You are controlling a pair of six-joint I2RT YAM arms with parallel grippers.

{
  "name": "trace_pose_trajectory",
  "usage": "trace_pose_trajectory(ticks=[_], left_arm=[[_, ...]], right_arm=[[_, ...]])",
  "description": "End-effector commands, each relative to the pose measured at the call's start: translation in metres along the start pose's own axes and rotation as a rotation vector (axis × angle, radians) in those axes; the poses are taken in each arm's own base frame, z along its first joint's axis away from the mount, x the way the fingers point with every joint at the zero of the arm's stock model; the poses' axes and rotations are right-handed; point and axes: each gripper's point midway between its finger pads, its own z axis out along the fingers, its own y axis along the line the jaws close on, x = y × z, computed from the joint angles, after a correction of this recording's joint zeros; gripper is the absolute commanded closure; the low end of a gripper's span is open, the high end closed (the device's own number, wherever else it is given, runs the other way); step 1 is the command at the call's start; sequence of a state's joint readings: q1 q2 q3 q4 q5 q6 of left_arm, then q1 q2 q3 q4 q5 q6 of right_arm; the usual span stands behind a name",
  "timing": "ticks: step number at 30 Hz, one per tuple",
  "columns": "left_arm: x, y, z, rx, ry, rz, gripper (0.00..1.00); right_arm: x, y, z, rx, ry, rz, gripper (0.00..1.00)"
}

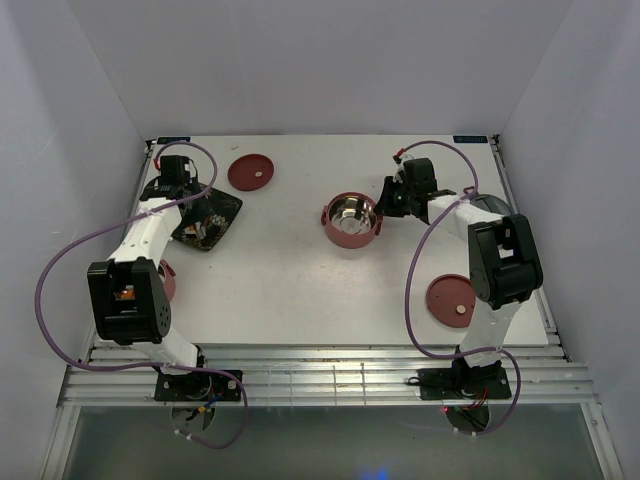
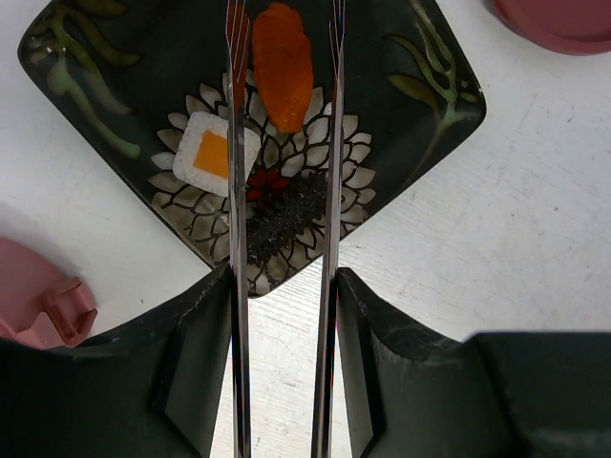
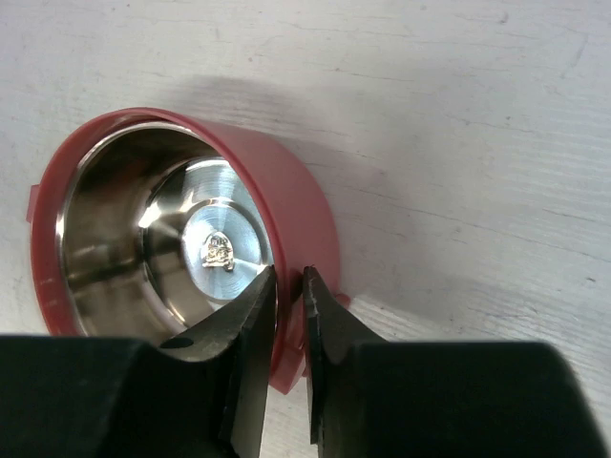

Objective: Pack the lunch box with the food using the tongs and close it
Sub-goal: Move the packing box to the center of the board.

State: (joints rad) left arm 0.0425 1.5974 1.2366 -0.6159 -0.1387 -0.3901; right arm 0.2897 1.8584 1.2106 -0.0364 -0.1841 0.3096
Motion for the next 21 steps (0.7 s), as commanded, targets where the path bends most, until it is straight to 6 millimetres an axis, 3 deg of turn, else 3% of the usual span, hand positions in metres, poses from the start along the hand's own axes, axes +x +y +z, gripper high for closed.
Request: trace_pose_trajectory(ticks=[1,3,8,12,21], left_arm=[[-0.006,0.002,-0.003,-0.014,-0.025,-0.012,0.45],[-0.003,0.001,0.001,-0.013,-0.007,-0.011,0.45],[-0.002,0.001,0.004,-0.020,-0.001,-0.012,0.45],[-0.002,0.002,0.005,-0.022,0.003,-0.012,0.45],[0.001,-0.001,0.010,-0.004,0.024,-0.011,0.46]], right_arm=[[-0.020,0.017,-0.007,-0.031,-0.087,-0.016,0.77],[-0.021,0.019,-0.010,-0.033,-0.094,-0.020,0.73],[-0.030,0.030,-0.018,-0.046,-0.120,-0.037,0.48],[-0.037,0.040,-0.031,-0.057,-0.139,-0.049,0.41],[-0.056,0.075,-0.091,-0.117,-0.216,-0.093,0.37]])
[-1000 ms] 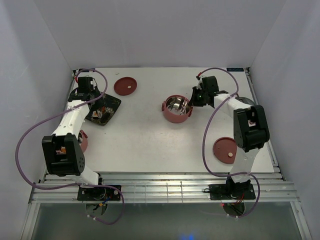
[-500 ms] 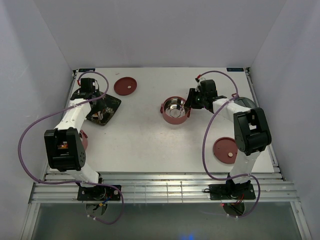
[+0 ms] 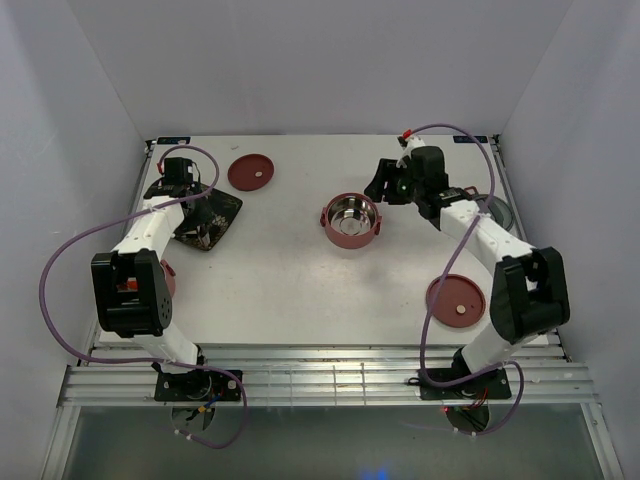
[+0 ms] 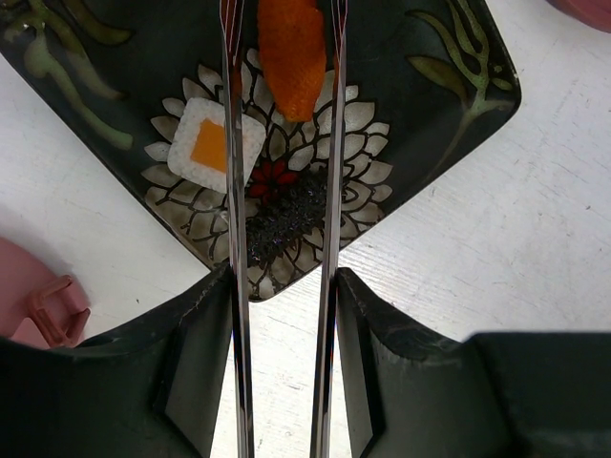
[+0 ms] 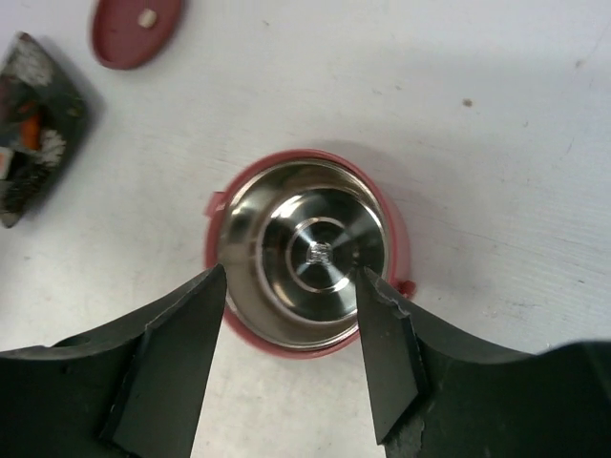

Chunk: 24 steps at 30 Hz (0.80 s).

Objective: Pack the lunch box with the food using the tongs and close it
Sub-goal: Move the packing box to the center of the board, then pick up the fake food from the plate.

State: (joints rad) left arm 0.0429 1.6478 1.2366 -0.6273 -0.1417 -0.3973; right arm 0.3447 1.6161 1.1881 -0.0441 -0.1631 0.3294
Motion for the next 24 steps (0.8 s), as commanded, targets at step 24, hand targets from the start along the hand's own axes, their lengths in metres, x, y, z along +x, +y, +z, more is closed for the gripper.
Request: trace_pose_trajectory(ticks=[24], left_arm=[[-0.006,-0.010,-0.011,0.065,0.004,0.006,0.49]], right_arm=[[0.007,0.095,-0.093,-0.183,-0.119,-0.174,0.35]])
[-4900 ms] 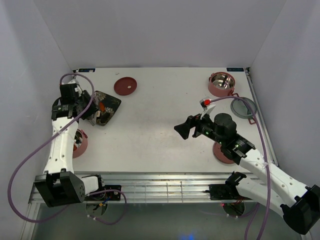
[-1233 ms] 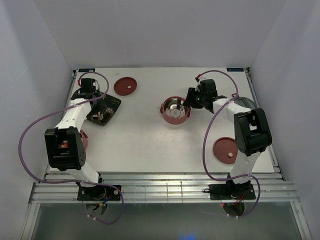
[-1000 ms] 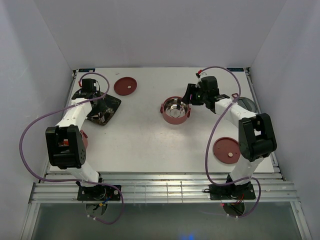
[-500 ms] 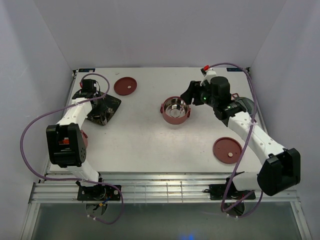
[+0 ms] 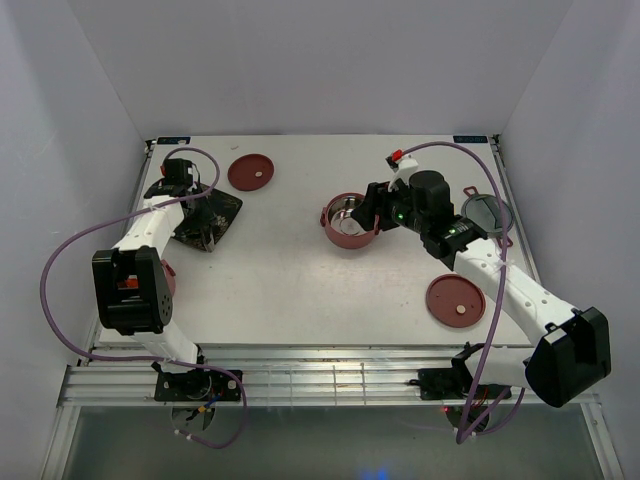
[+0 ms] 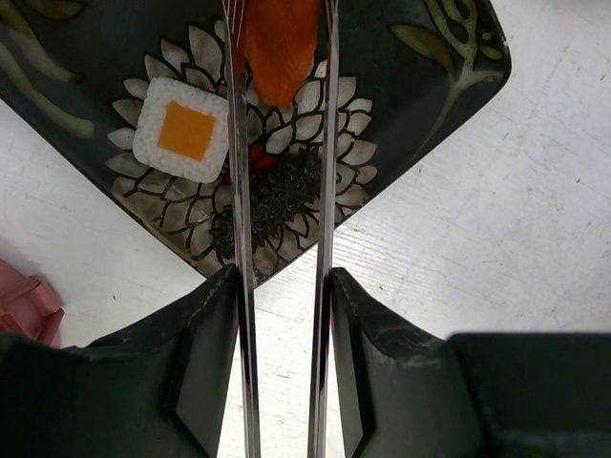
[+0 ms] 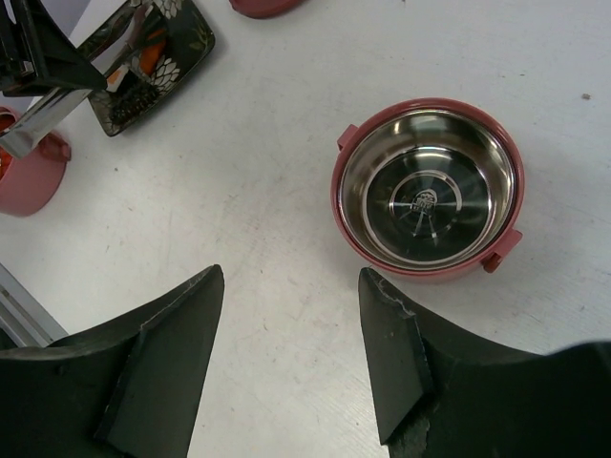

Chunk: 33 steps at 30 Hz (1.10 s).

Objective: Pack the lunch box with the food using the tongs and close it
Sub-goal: Pick up the fake food from the plate.

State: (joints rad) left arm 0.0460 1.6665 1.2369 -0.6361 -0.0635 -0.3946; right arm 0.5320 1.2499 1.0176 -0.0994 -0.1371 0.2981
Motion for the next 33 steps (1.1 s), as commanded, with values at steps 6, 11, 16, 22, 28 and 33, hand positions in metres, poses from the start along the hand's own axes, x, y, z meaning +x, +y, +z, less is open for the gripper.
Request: trace_pose_trajectory(ticks=[6,11,16,22,28,33], left_arm=[[-0.007,-0.007,-0.013,0.011,-0.021,0.031,0.48],[-0.007,-0.003,-0.015,-0.023,-0.020,0.042,0.48],[-0.006,-0.003,-0.016,-0.026,-0.017,0.045,0.48],[-0.004,-0.003,-0.014,-0.024,-0.006,0.051,0.48],[-0.005,-0.007,-0.015,-0.006,-0.004,0.053,0.53],[-0.014,-0.011,-0.026,0.014,-0.039,0.050,0.59]], right_arm=[[-0.014,0.006,-0.005,-0.013,-0.063,-0.043,0.35],[-0.011,0.006,-0.004,-0.017,-0.062,-0.045,0.35],[-0.012,0.007,-0.005,-0.019,-0.068,-0.048,0.35],[-0.013,0.008,-0.007,-0.019,-0.070,-0.049,0.35],[-0.016,0.011,-0.011,-0.027,-0.082,-0.053,0.35],[-0.015,0.015,-0.018,-0.036,-0.084,-0.056,0.35]])
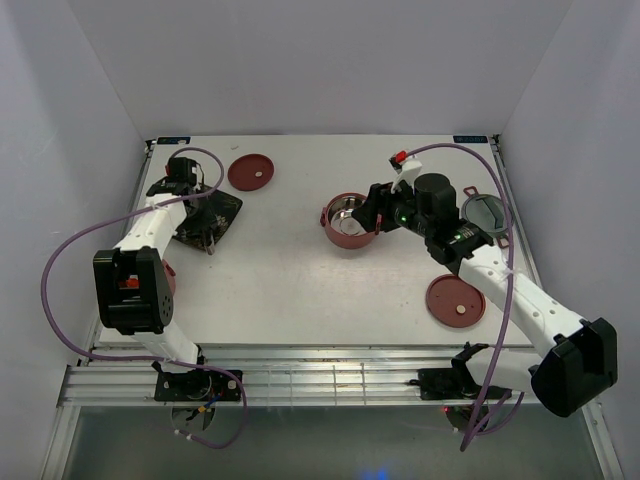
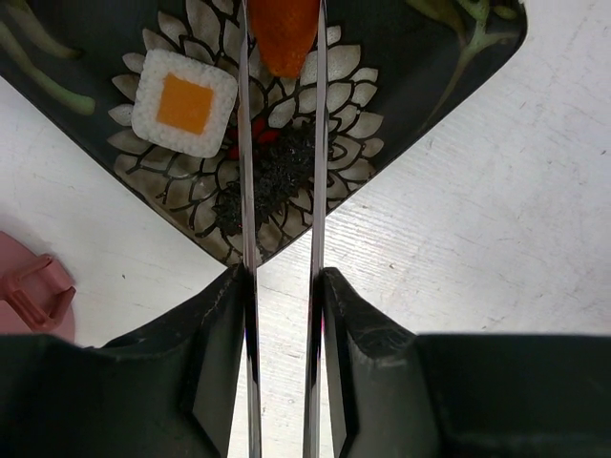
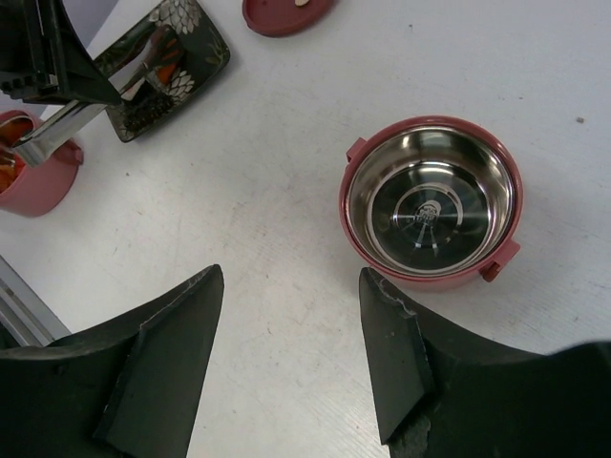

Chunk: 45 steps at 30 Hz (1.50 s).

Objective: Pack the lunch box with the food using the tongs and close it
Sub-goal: Pick up the fake food from the plate.

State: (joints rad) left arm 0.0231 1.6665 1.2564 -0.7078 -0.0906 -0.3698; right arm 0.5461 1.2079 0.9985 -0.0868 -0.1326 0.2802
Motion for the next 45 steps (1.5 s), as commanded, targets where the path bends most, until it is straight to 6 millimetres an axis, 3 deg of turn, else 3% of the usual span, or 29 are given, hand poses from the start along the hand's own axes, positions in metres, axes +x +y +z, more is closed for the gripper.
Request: trace_pose_trajectory(ticks=[1,15,16,23,29,33,36,45], left_arm=[[-0.028,-0.013,-0.027,0.053,-0.099,-0.001,0.60],[-0.048,-0.029,-0.060,0.143,-0.179,-0.017,0.71],[-0.045,-0.042,-0.066,0.169,-0.185,0.009,0.71],[-0.045,-0.086,-0.090,0.262,-0.221,0.058,0.71],[-0.036,-0.151,-0.116,0.369,-0.246,0.131,0.71],[-0.013,-0.199,-0.131,0.446,-0.241,0.211,0.72],[0.001,-0.223,-0.140,0.486,-0.240,0.252,0.72],[0.054,-0.265,-0.153,0.569,-0.212,0.356,0.71]], right_arm=[[-0.013,0.009,-0.011,-0.024,-0.060,-0.028,0.35],[0.013,0.033,-0.033,-0.145,-0.057,-0.009,0.35],[0.011,0.034,-0.036,-0.149,-0.066,-0.010,0.35],[0.001,0.037,-0.054,-0.152,-0.156,-0.019,0.35],[-0.011,0.027,-0.068,-0.086,-0.248,-0.021,0.34],[-0.018,0.024,-0.079,-0.065,-0.305,-0.022,0.34],[-0.023,0.021,-0.087,-0.043,-0.346,-0.021,0.34],[-0.030,0.016,-0.098,-0.010,-0.396,-0.018,0.33]])
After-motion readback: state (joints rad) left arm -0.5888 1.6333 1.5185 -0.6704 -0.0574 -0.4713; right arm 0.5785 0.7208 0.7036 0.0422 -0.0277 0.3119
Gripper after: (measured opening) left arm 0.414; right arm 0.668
